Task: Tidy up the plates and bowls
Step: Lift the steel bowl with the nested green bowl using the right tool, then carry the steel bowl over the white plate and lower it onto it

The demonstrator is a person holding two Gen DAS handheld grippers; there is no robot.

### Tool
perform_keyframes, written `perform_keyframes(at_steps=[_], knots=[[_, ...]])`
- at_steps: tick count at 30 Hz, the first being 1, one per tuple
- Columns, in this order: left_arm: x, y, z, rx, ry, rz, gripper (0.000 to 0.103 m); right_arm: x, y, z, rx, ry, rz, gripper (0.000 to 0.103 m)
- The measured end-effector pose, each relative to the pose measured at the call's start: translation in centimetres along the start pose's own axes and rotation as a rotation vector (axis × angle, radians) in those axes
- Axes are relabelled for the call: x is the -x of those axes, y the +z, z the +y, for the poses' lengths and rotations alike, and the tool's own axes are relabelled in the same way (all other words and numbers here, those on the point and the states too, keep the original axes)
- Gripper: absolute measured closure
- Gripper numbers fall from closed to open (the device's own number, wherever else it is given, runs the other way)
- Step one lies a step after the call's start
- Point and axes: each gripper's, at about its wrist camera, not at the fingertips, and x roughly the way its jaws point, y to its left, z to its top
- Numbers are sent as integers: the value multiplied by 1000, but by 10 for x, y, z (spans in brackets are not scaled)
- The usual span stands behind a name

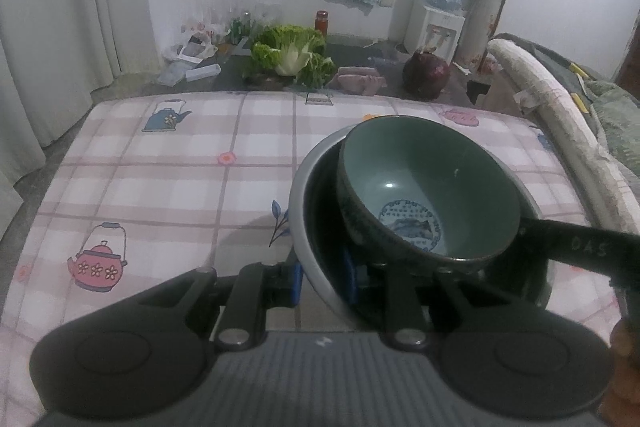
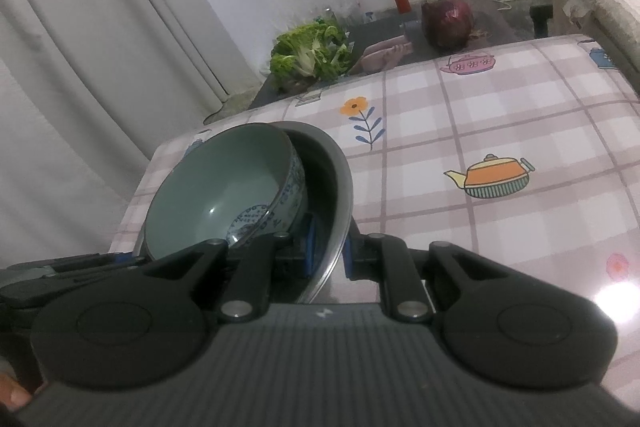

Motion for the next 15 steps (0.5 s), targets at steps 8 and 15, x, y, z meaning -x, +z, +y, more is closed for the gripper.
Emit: perform_keyframes(at_steps=[8,15], knots=[[35,-13,1,-5,-9,-23,82,31,-12,15,5,-1,-10,89],[65,-37,1,-19,-28,-29,83,60,-40,24,-12,-2,7,88]])
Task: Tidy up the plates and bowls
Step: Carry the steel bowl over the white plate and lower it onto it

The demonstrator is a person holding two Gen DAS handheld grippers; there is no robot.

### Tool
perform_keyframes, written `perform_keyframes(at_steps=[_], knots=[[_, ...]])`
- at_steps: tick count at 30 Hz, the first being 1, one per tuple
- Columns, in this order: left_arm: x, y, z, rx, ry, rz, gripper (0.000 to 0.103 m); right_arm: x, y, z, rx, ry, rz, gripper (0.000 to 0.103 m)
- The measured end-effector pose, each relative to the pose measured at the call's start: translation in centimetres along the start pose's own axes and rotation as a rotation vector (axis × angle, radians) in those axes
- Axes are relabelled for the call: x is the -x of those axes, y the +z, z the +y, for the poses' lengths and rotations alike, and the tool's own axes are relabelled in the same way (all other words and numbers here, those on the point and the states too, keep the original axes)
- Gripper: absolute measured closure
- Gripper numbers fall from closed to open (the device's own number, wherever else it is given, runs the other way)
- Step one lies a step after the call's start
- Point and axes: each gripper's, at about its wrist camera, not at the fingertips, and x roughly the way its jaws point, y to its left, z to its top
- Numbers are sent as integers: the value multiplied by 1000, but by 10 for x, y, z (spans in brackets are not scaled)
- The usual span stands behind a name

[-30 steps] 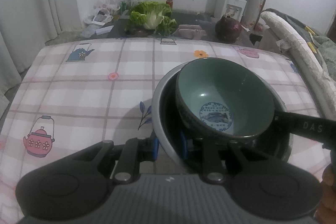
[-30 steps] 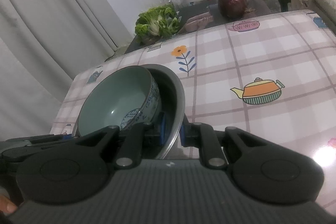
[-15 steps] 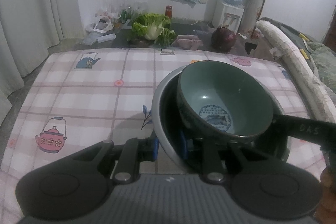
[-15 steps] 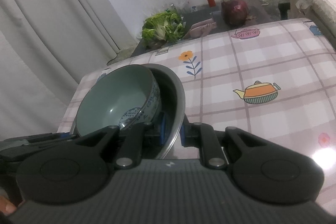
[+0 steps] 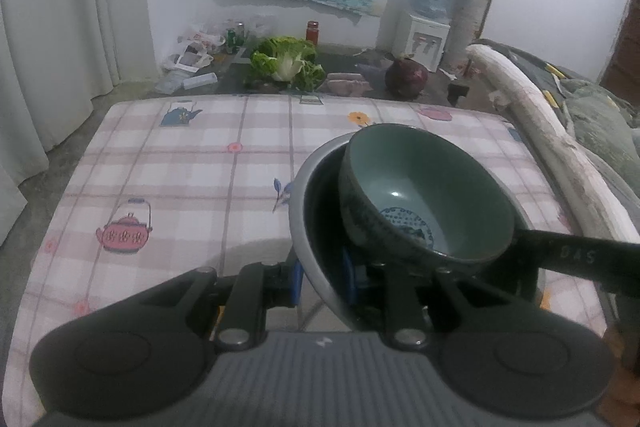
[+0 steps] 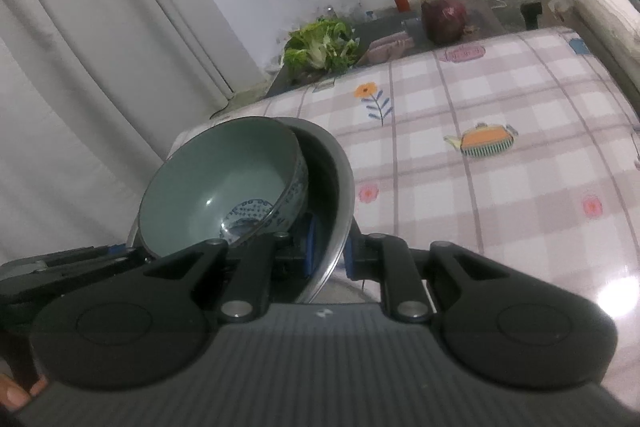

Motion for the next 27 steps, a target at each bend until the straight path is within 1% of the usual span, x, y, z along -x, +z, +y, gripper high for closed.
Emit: perform_keyframes(at_steps=[8,16,21,27], knots=[[16,-38,1,-21,-17,25,82,24,-39,5,-3,-17,35,88],[14,-72,4,-21,-23,82,82,22,-78,1,-22,-30,91,88],[8,-82,5,-15,-31,117,82,14,-94,-7,-43,-39,123,88],[0,-86,1,-22,-37,138,82,11,-97,-12,-48,-51,124,88]])
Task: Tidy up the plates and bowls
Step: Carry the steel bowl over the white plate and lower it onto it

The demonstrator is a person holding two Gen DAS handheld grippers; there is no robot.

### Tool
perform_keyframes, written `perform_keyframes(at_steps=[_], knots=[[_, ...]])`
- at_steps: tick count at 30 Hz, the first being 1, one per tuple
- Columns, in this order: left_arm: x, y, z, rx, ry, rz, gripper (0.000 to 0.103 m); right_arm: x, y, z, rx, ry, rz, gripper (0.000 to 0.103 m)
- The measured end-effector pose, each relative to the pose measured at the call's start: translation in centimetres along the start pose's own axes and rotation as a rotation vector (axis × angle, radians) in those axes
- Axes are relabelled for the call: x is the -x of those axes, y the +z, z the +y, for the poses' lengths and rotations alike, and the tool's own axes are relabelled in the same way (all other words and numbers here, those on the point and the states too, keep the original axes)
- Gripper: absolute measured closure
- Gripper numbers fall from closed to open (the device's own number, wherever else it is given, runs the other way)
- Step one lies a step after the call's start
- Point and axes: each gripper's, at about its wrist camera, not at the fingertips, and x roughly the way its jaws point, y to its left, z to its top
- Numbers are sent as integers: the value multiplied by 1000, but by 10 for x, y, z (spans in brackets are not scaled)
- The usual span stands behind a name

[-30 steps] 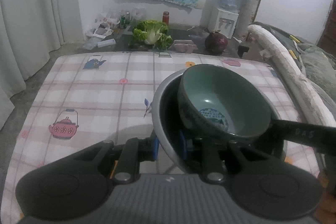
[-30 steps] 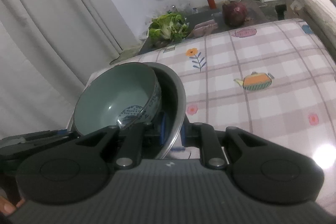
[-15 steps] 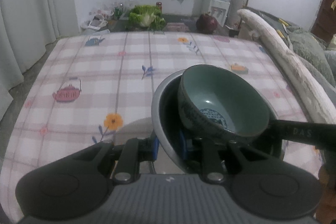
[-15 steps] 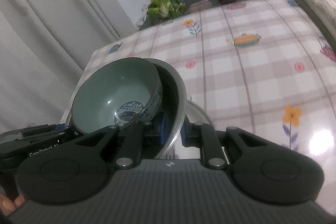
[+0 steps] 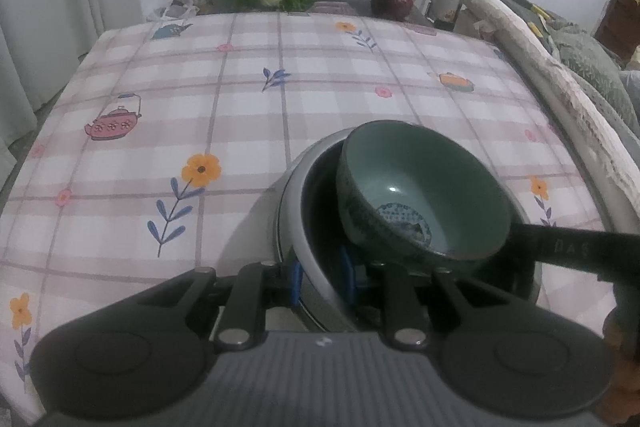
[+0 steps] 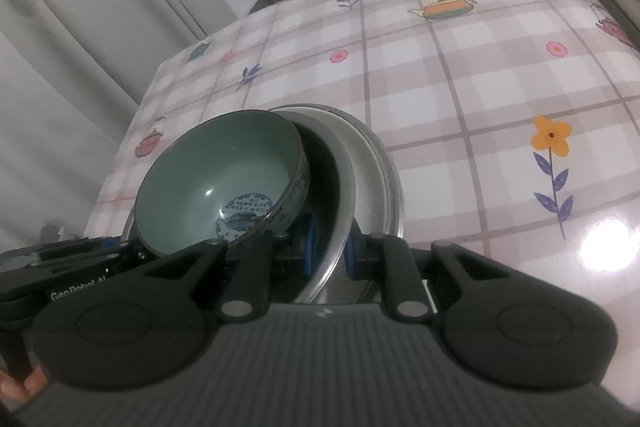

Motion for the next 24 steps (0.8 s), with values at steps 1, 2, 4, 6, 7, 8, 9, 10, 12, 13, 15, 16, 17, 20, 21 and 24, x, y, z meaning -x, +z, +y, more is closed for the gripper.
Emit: perform_keyframes(at_steps=[1,2,4,6,7,8,9,10,12,13,15,16,17,20,21,24], knots=[[-1,0,-1,-2,-2,3,82,0,0,0,5,-4,-4,88],[-2,0,-1,-4,-3,7,82,-1,1,1,10,-10,-7,88],[-3,0,-2,-11,-5,10,82,0,1,0,20,-18,-13,88],[-3,0,-3,-17,-9,13,81,1,1,0,27,-21,-17,88],[-2,0,-3,-18,-11,13,79,2,1,0,32,-23,-19,88],[-1,0,-3,-18,-6,13,78,3,1,0,37,-27,-20,87],[-1,0,-3,-18,-5,14,77,4,1,0,42,-30,-22,87],[1,0,-3,-17,-2,14,77,5,2,-1,42,-28,-24,87],[5,-1,-3,-20,11,4,77,7,2,-3,38,-24,-30,87],[8,-1,-4,-25,16,-6,76,9,2,-3,41,-27,-40,86],[15,-1,-5,-32,19,-25,74,14,2,-3,51,-26,-60,84],[18,0,-5,-33,18,-33,73,17,3,-3,51,-24,-69,84],[21,1,-4,-32,19,-43,72,19,3,-4,49,-22,-77,83],[29,3,-4,-36,35,-72,62,30,4,-8,40,-31,-114,66],[31,3,-4,-36,40,-80,58,32,4,-9,36,-27,-123,61],[34,3,-3,-37,54,-84,48,40,1,-14,21,-24,-138,58]])
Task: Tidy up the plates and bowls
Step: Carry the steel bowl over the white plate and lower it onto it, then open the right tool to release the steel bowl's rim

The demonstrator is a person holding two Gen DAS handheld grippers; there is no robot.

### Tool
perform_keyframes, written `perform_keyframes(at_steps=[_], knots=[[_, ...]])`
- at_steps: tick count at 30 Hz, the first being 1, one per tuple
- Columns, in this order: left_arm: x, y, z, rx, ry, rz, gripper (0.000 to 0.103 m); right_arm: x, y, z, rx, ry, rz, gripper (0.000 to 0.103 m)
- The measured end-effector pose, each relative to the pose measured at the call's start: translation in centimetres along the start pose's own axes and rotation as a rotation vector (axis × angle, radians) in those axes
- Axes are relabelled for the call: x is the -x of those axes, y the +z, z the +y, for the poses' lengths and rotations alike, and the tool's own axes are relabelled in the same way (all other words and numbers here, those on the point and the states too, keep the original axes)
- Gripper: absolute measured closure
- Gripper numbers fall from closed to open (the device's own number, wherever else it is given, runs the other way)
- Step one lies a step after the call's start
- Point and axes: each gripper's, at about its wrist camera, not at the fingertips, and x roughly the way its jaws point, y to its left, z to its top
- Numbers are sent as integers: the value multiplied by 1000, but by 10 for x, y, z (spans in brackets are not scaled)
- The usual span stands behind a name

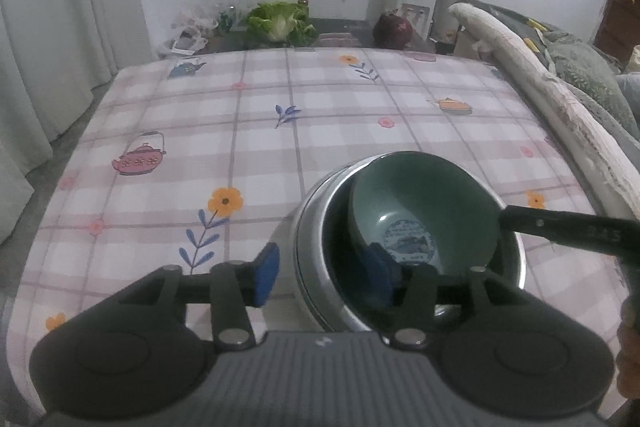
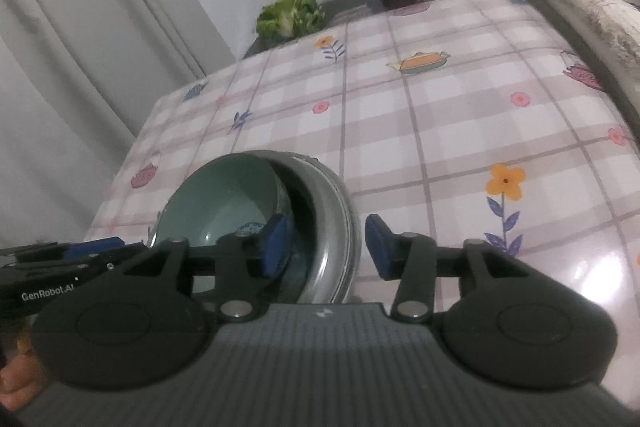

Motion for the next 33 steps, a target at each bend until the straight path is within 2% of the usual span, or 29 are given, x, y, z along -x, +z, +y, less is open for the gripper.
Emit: perform_keyframes(at_steps=[4,7,17,26,33], knots=[[0,-3,-1,-3,12,9,29,5,-5,-4,-3,-10,9,51],[-1,-7,-2,-5,8,21,24,7,-10,-4,1,-16,18,45],[-4,-15,4,5,11,46,24,7,-27,2,-19,34,69,42],[-6,-18,6,2,10,50,24,-5,-33,-4,-129,84,99,42],[-10,-20,3,10,-7,65,24,-10,-35,-4,-141,84,110,42]])
